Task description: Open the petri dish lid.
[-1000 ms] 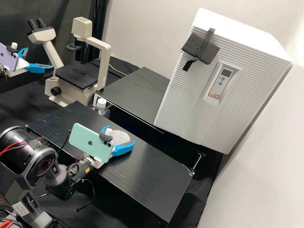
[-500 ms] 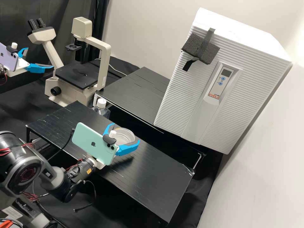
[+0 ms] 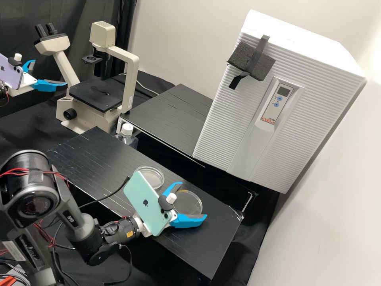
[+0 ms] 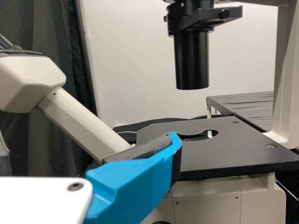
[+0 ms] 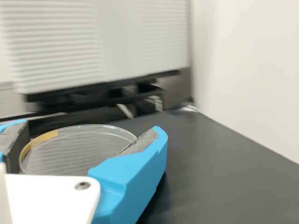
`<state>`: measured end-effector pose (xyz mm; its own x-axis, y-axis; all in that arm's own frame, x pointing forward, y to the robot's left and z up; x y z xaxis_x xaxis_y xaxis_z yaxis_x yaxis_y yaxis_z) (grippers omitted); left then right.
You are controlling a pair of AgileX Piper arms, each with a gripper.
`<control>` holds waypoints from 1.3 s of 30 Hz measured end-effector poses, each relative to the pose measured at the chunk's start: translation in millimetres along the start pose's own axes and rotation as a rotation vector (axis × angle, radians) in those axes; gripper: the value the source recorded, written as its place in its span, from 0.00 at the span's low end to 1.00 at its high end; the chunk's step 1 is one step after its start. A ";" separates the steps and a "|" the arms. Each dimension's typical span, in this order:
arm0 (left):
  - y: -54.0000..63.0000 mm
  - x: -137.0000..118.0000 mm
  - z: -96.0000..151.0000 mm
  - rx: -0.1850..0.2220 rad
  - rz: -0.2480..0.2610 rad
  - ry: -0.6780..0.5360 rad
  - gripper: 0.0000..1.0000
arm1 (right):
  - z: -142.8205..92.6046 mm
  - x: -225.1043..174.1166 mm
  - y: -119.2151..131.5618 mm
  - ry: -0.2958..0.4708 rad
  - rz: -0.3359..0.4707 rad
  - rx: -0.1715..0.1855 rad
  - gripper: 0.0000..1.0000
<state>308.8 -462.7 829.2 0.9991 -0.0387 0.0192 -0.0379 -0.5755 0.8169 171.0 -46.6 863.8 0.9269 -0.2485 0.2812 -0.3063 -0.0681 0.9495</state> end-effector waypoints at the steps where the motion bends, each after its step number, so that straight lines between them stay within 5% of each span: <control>1: 0.0 0.0 0.0 0.000 0.000 0.000 1.00 | 1.9 0.5 0.5 -0.008 0.003 0.001 0.00; 13: 0.0 0.0 0.0 0.000 0.000 0.000 1.00 | 2.1 1.1 -1.0 -0.007 -0.004 -0.007 0.00; 24: 0.0 0.0 0.0 0.000 0.000 0.000 1.00 | -3.5 -2.6 -6.5 0.024 -0.037 -0.057 0.00; 25: 0.0 0.0 0.0 0.000 0.000 0.000 1.00 | -3.8 -2.5 -6.8 0.026 -0.039 -0.059 1.00; 39: 0.0 0.0 0.0 0.000 0.000 0.000 1.00 | -8.4 -3.0 -9.6 0.052 -0.053 -0.092 1.00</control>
<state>308.8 -462.7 829.2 0.9991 -0.0387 0.0192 -0.0379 -0.5755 0.8169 173.0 -37.1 855.0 0.9520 -0.1964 0.2347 -0.2375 0.0099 0.9713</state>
